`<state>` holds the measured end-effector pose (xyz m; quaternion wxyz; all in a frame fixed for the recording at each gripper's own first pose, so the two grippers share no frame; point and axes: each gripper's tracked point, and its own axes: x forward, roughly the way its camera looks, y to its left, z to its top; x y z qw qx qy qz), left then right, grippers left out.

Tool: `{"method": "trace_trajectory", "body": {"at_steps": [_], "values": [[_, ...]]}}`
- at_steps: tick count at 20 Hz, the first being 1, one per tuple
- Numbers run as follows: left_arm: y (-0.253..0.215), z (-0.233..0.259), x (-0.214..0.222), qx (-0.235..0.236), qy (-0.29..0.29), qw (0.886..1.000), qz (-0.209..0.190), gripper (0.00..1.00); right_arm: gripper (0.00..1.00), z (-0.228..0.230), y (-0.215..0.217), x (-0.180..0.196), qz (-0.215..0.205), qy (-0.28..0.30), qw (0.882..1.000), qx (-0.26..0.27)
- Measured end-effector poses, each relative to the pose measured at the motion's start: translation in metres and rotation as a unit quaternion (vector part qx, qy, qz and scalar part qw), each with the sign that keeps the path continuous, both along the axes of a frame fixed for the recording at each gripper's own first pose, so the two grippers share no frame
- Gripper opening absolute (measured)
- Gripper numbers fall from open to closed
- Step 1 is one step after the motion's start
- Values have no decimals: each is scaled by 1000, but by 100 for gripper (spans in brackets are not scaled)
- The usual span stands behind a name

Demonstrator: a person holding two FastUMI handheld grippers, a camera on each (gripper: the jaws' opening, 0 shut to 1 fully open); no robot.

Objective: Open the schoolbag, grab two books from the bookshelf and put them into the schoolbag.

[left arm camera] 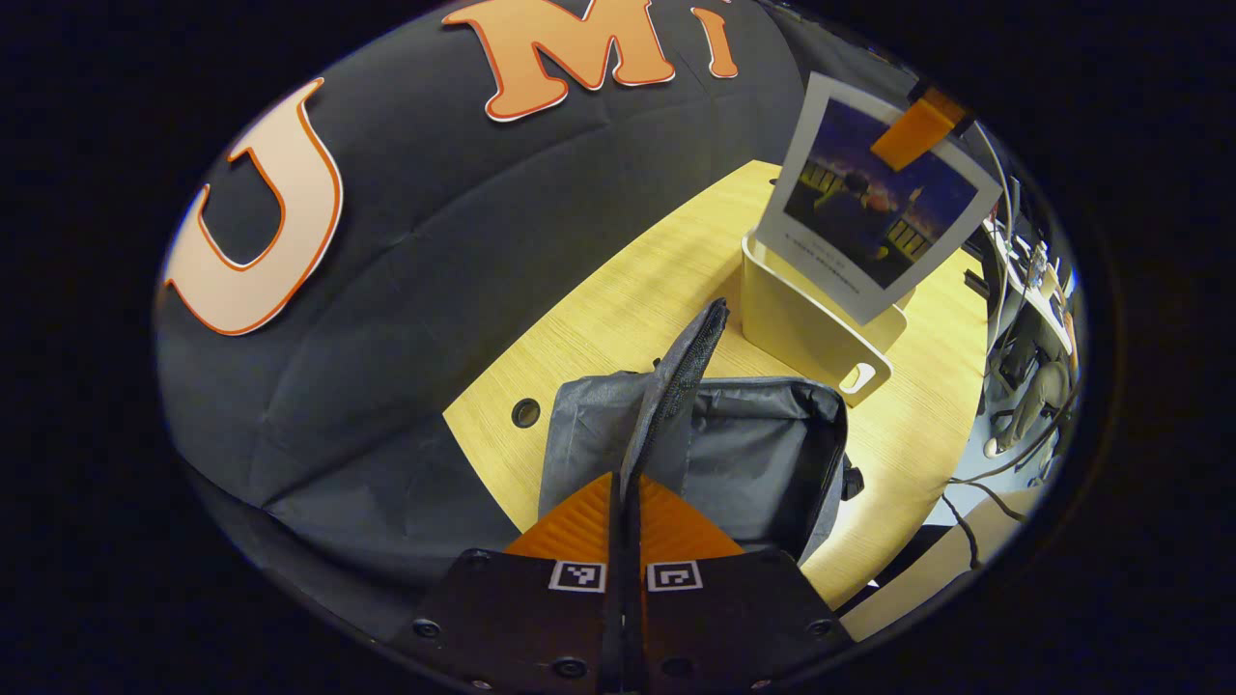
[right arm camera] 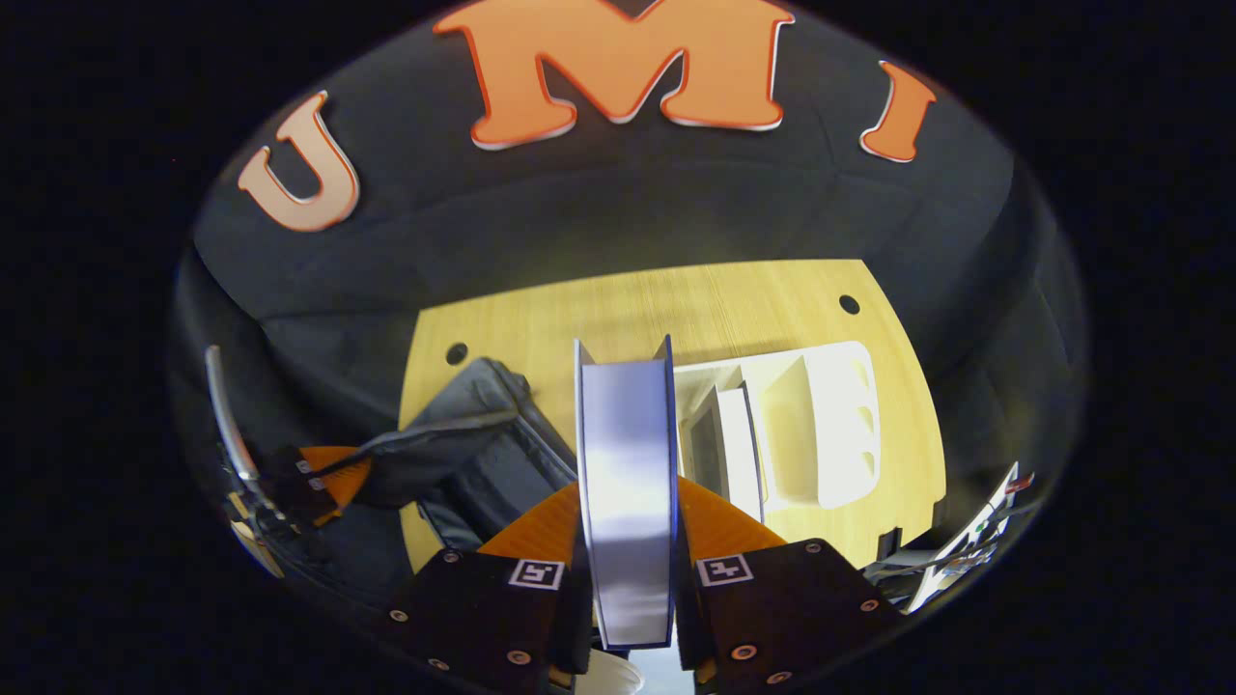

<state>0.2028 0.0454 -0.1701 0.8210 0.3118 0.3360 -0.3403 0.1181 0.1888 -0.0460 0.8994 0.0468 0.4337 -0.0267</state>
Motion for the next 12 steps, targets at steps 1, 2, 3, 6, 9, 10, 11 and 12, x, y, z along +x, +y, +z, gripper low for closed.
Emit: {"method": "trace_trajectory", "body": {"at_steps": [1,2,3,6,9,10,11,12], "values": [[1,3,0,-1,3,1000,-5,1,36,13,6,-7,-2,-18,1000,21],[1,6,1,-1,2,1000,-8,1,36,22,9,-13,-6,-36,998,45],[3,7,2,1,0,1000,-11,1,35,30,14,-20,-11,-54,996,69],[6,13,8,12,-7,1000,-19,1,36,28,20,-33,-24,-93,987,129],[2,18,10,22,-11,999,-29,1,34,-1,35,-49,-45,-94,970,219],[0,20,12,26,-13,999,-32,1,34,-11,40,-51,-51,-92,963,249],[1,22,12,30,-14,999,-34,1,34,-25,46,-51,-56,-91,956,274],[0,22,13,34,-15,999,-35,1,34,-41,52,-52,-61,-87,950,293]]}}
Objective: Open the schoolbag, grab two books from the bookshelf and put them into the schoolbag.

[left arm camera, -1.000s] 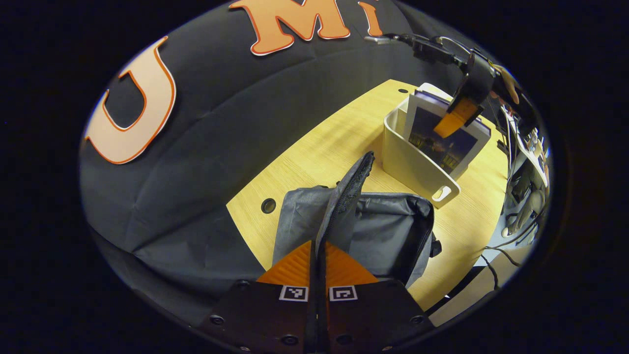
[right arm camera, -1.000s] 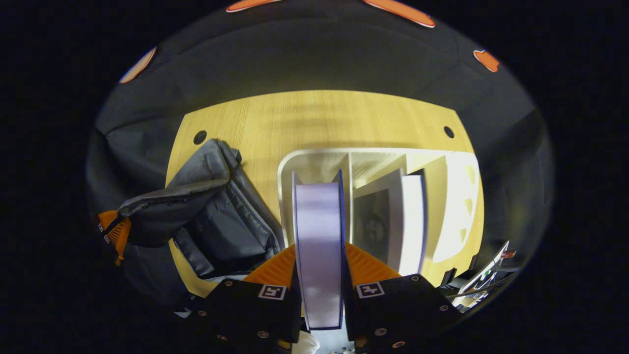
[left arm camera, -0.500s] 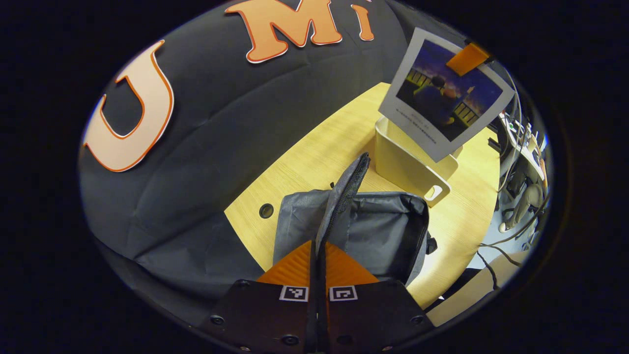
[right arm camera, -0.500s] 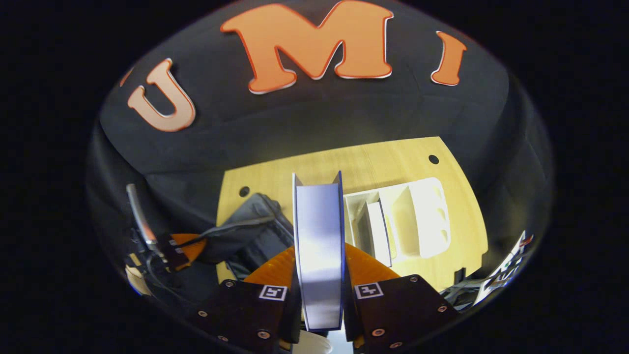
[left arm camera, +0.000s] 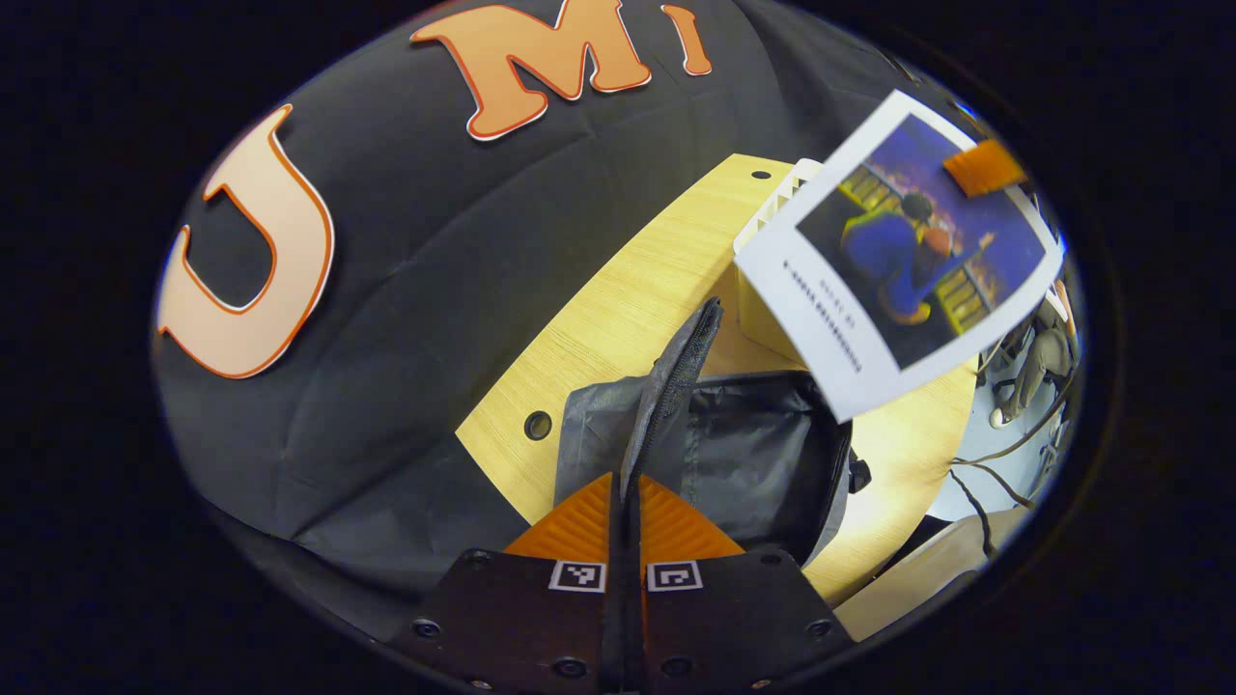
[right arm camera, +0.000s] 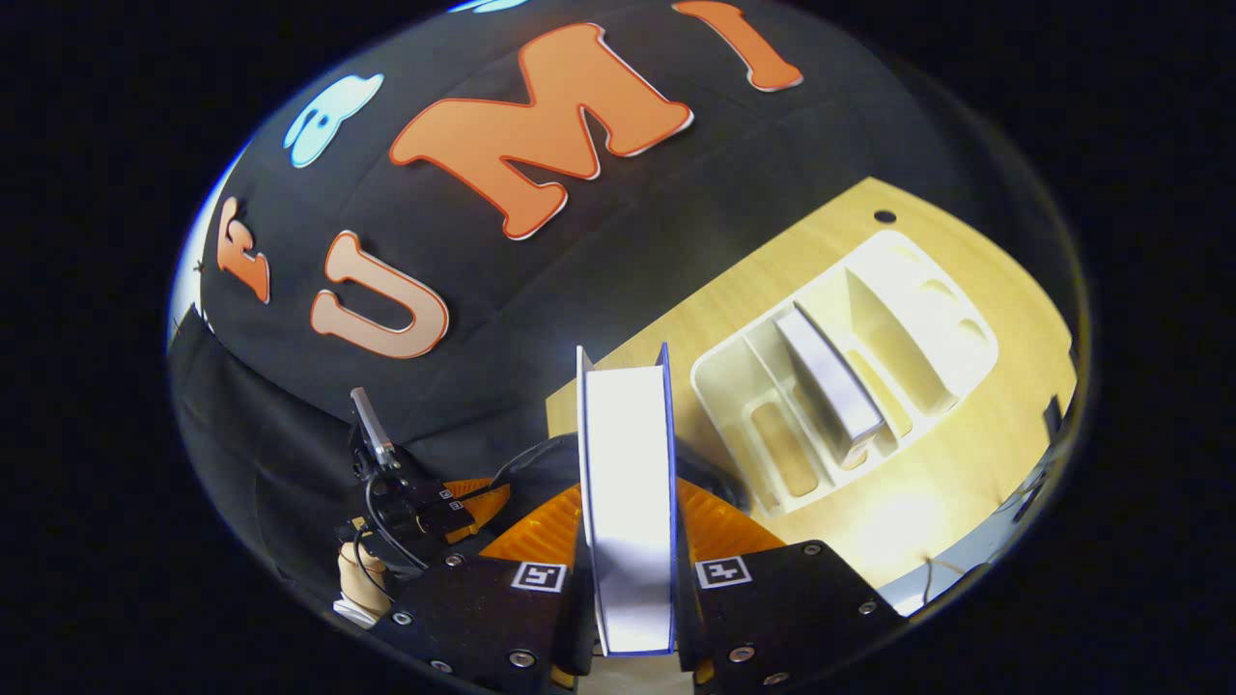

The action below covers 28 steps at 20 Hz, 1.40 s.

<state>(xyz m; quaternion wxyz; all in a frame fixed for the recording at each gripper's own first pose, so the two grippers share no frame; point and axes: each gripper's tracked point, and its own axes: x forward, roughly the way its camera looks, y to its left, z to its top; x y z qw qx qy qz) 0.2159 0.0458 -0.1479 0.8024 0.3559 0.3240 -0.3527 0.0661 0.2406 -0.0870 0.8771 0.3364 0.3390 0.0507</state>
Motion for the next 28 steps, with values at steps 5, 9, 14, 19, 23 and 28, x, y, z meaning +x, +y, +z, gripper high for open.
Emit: {"method": "trace_trajectory", "body": {"at_steps": [5,9,14,19,23,28], "values": [[-2,2,0,8,3,1000,-5,1,34,-77,37,16,-21,25,993,112],[-9,9,4,6,-4,1000,-11,1,34,-135,65,37,-42,49,986,152],[-19,13,-4,8,-9,1000,-23,1,34,-176,90,62,-66,50,988,133],[-25,12,-9,4,-9,1000,-28,1,34,-179,116,77,-70,36,987,137],[-26,12,-12,9,-18,999,-34,1,34,-188,137,90,-76,27,991,102],[-32,15,-24,14,-32,998,-58,1,35,-194,150,108,-107,-4,990,92]]}}
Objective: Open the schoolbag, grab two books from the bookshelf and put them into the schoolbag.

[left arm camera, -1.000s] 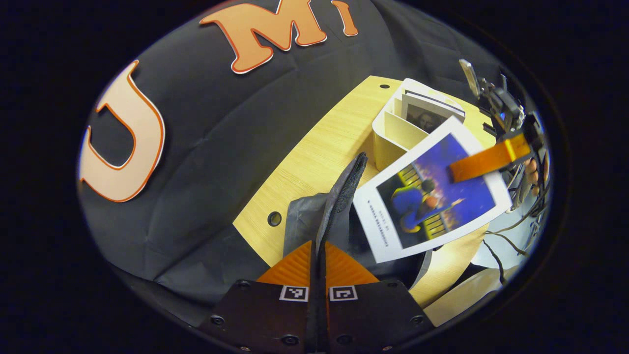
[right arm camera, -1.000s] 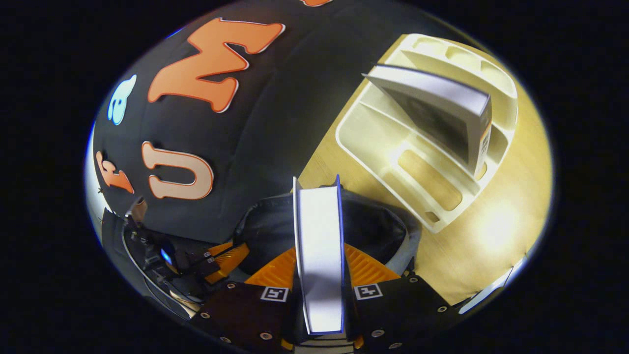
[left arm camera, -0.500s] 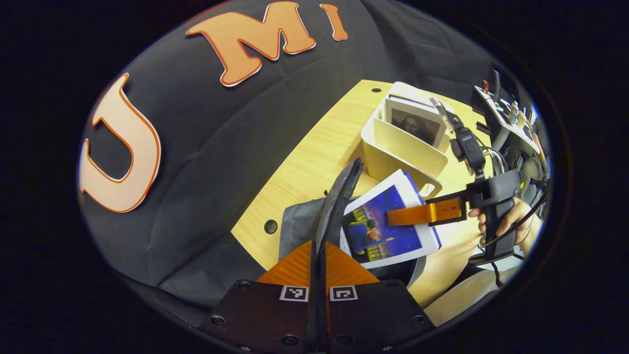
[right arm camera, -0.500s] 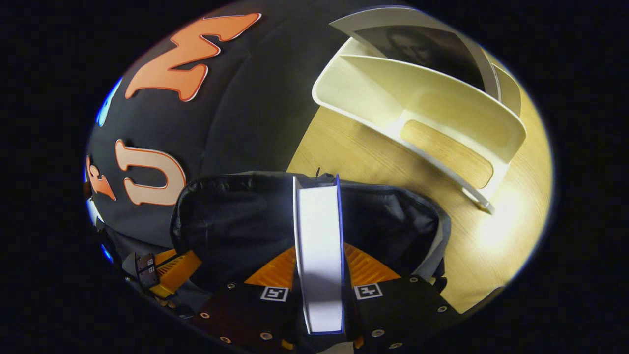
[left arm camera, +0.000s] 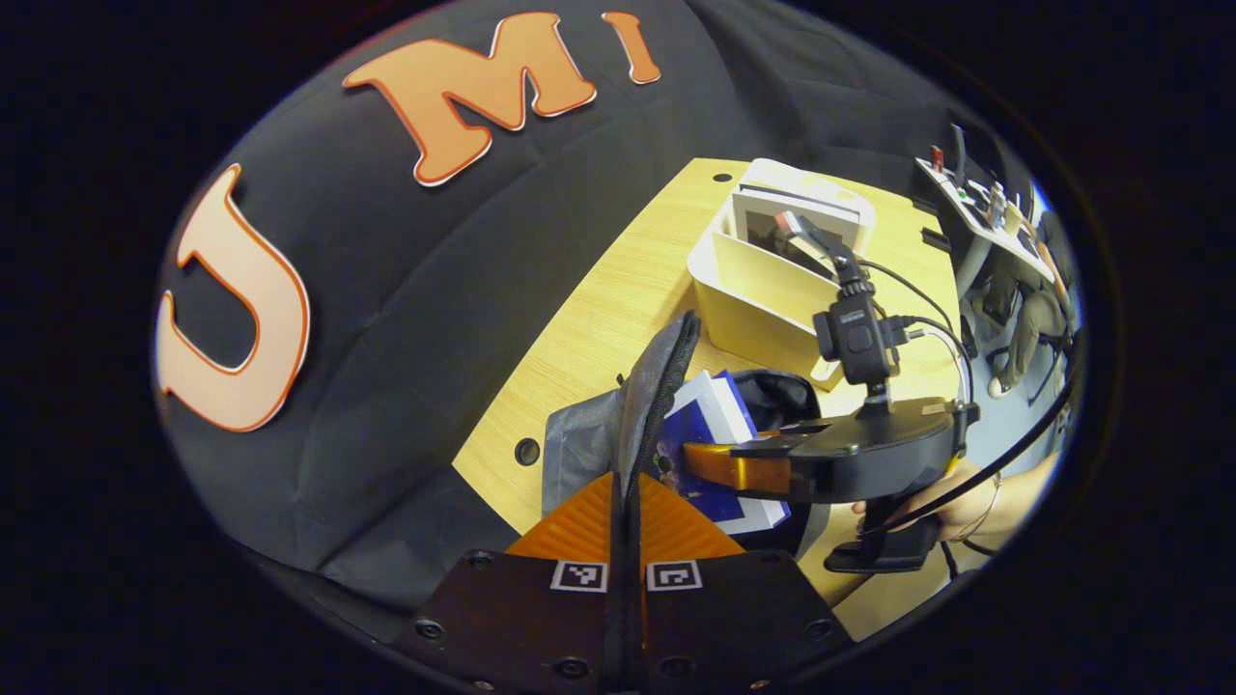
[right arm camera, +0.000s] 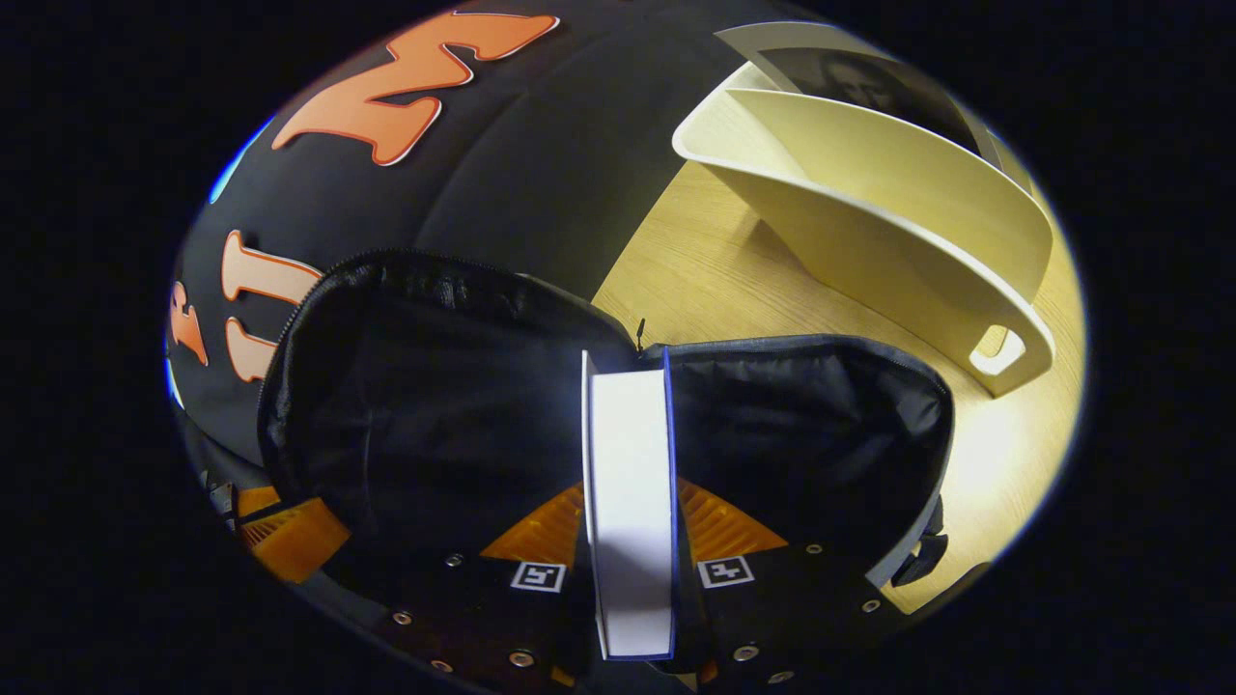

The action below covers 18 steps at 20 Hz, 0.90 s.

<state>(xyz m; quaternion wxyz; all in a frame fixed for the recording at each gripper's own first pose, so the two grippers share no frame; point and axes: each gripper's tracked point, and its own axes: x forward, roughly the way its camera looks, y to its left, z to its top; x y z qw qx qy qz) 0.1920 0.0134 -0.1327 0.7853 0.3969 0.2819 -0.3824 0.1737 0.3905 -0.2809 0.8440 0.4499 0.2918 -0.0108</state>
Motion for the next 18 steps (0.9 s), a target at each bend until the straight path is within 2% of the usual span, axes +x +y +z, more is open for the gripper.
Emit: {"method": "trace_trajectory", "body": {"at_steps": [1,2,3,6,9,11,14,18], "values": [[3,-2,-3,0,-2,1000,0,1,36,-1,-1,2,-5,-5,1000,-5],[3,-3,-4,0,-2,1000,1,0,47,-2,-2,3,-13,-5,1000,-9],[5,-3,-5,-1,0,1000,2,0,39,-8,-2,3,-16,1,1000,-18],[5,-9,-7,2,0,1000,-2,1,46,-33,11,-3,3,36,998,-55],[3,-13,-8,-3,6,1000,-2,1,78,-41,4,-18,7,51,995,-81],[8,-15,-14,-13,13,1000,-1,1,90,-39,-3,-28,10,56,994,-97],[13,-16,-28,-24,25,999,-7,1,93,-38,-25,-45,4,58,989,-135],[14,-23,-46,-35,45,998,-16,1,95,-35,-56,-76,-11,55,986,-160]]}}
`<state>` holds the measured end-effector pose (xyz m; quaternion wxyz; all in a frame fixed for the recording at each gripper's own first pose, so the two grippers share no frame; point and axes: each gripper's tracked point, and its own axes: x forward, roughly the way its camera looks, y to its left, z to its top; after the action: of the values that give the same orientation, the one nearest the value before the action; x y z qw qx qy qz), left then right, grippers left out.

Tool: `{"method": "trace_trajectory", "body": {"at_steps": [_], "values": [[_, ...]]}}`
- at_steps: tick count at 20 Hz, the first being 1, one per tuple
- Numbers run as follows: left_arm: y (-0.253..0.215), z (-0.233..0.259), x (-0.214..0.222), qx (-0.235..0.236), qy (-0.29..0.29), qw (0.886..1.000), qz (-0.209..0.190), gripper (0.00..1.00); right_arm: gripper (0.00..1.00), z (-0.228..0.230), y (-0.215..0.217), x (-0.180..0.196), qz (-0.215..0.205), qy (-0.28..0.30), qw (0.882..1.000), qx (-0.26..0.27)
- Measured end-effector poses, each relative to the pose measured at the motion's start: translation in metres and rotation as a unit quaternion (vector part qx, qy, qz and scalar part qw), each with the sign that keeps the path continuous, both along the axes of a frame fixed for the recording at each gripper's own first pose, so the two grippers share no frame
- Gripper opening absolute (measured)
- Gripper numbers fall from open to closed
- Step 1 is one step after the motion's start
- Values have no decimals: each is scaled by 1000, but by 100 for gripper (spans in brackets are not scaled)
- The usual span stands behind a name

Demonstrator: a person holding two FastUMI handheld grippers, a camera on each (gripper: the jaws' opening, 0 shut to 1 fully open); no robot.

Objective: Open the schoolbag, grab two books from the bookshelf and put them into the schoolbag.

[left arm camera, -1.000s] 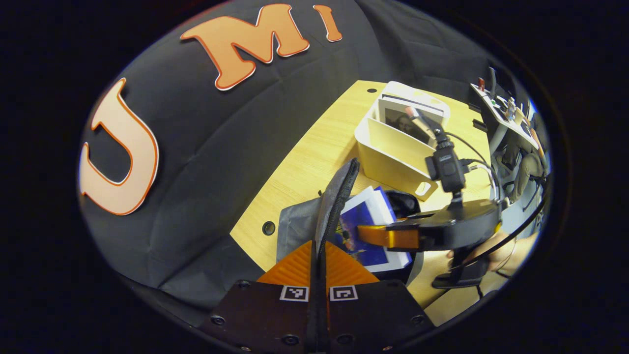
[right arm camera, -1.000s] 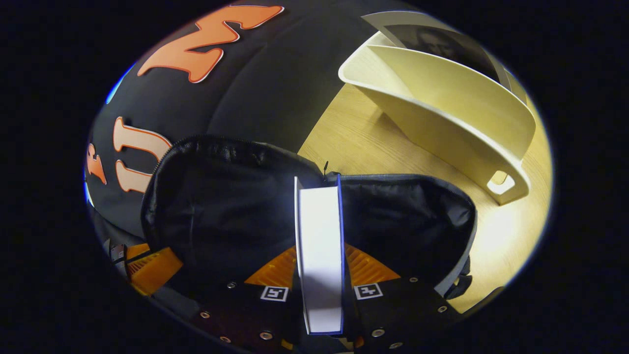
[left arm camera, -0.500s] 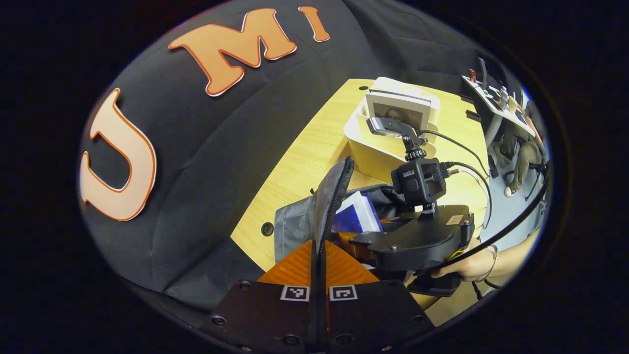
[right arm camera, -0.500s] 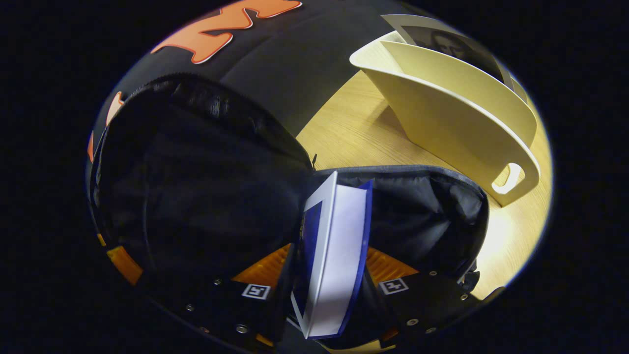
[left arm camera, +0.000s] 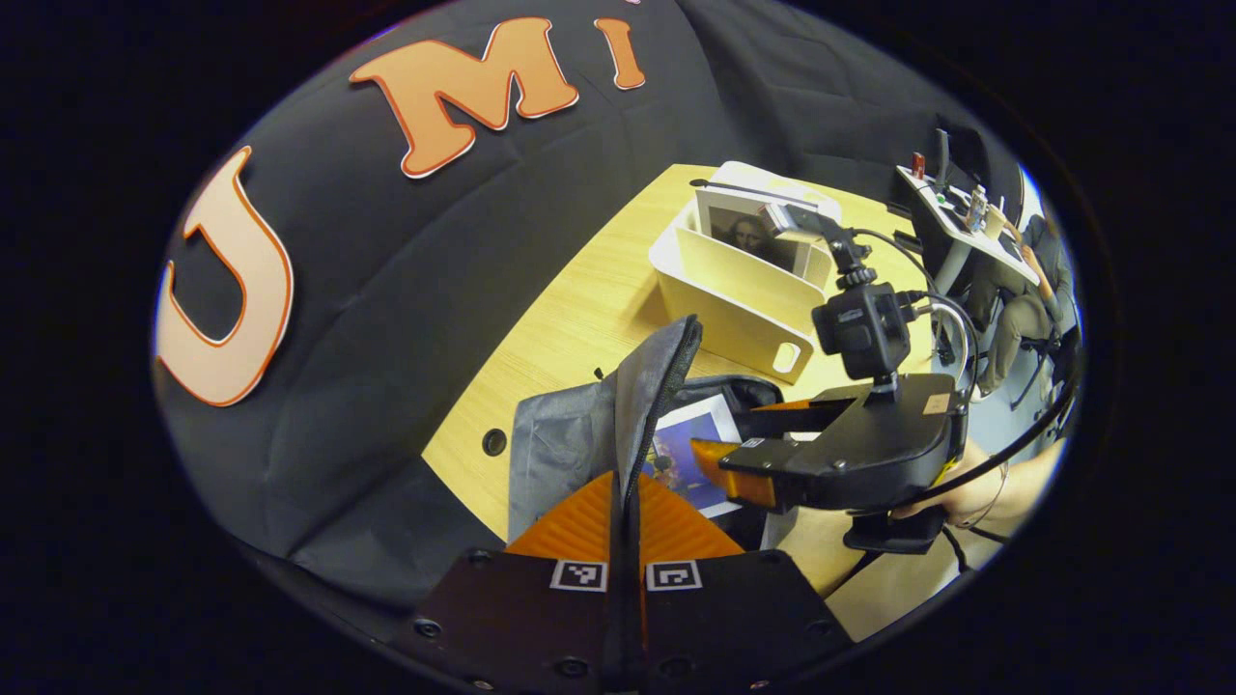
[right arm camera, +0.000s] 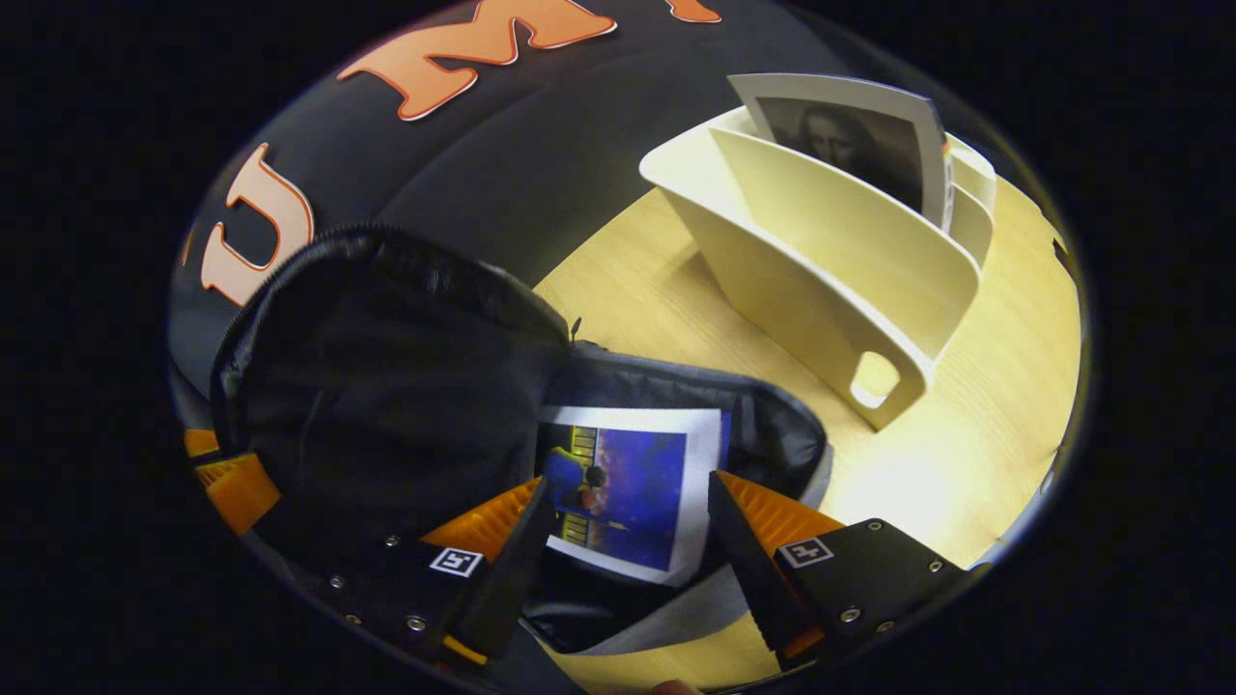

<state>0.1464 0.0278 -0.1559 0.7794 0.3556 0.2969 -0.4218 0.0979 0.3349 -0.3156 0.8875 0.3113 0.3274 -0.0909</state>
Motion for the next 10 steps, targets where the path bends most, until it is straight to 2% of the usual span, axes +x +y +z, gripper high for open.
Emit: {"method": "trace_trajectory", "body": {"at_steps": [6,10], "values": [[0,-4,-18,-7,4,1000,-7,1,95,14,-85,-30,-51,-14,996,-70],[-1,-6,-23,-11,6,1000,-8,1,95,28,-139,-59,-62,-21,990,-128]]}}
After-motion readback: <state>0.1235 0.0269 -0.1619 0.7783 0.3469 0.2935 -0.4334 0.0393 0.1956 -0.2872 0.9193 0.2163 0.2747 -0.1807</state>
